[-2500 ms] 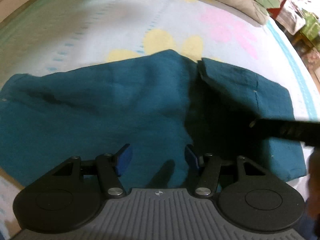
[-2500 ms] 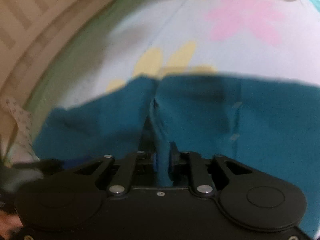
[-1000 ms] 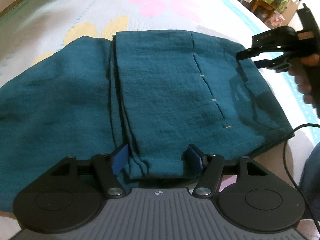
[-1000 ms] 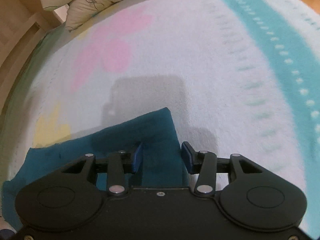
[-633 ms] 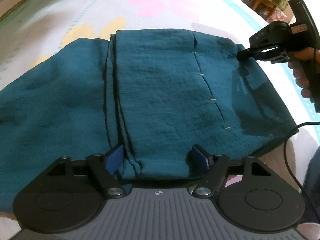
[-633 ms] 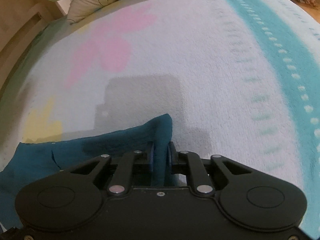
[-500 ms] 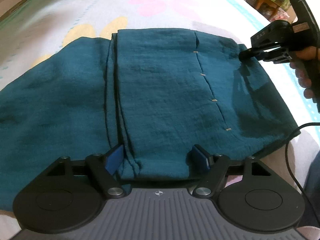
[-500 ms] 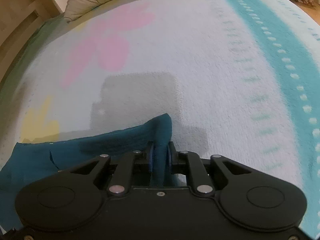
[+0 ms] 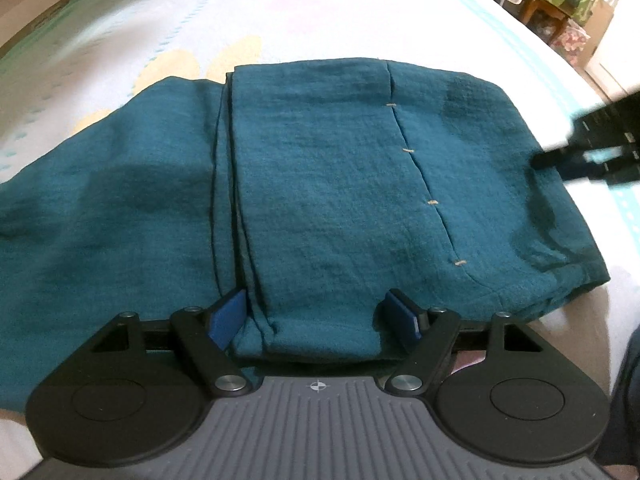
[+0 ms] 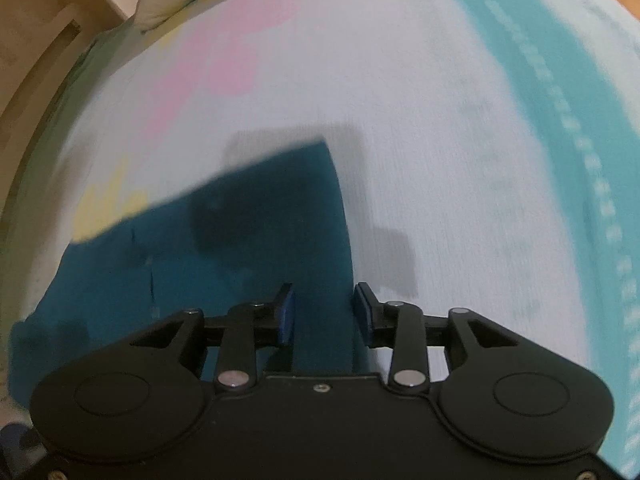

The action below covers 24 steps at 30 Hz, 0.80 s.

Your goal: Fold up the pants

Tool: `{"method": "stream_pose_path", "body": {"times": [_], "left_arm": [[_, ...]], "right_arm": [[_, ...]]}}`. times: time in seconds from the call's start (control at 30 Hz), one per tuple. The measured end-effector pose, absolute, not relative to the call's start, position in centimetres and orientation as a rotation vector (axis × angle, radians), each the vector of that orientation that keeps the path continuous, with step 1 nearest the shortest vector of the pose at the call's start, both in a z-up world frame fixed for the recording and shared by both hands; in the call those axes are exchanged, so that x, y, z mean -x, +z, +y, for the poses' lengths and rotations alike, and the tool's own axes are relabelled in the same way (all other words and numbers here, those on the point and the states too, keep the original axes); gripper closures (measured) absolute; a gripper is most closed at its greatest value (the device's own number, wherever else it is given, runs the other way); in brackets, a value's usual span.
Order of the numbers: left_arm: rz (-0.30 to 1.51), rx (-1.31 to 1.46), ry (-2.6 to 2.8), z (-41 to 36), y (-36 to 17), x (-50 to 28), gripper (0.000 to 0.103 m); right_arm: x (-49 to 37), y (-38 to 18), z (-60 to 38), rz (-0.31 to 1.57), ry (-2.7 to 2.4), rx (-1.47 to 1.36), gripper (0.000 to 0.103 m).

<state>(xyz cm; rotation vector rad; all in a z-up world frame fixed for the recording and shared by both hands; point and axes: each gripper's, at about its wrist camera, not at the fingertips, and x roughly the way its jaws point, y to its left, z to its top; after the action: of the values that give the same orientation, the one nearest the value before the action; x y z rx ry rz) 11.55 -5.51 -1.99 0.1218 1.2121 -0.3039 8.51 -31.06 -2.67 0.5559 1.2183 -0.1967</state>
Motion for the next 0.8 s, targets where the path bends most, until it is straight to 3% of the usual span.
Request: {"method": "stream_pose_path", "body": {"times": [0.43,0.5,0.53,0.67,0.8], "left_arm": [[1.222,-0.13,-0.311,-5.3,-1.9,-12.0,0.029],[1.223,-0.134,-0.311,-5.3,-1.9,-12.0,0.029],[1.223,-0.139,-0.312,-5.4,-1.9,-12.0,0.029],[1.214,-0.144,-0.328,-5.4,-1.6,-11.9,0.03],[1.2,-0.115,-0.303,-4.6,-1.0,-11.4,0.034]], "right_arm": [[-4.6,-3.3,-30.2,1.33,-0.111,-0.639,0.058],[-4.5,-3.2,-29.9,1.322,-0.117,-0.607,0.068],[-4.5,-3.2,-29.6,1.32,-0.119,-0.576,0.083],[-4.2,-2.2,-28.4,1.255,-0.175,-0.455,0.094],[-4.5,-2.7,-28.4,1.271,-0.235,-0.443,0.093]]}}
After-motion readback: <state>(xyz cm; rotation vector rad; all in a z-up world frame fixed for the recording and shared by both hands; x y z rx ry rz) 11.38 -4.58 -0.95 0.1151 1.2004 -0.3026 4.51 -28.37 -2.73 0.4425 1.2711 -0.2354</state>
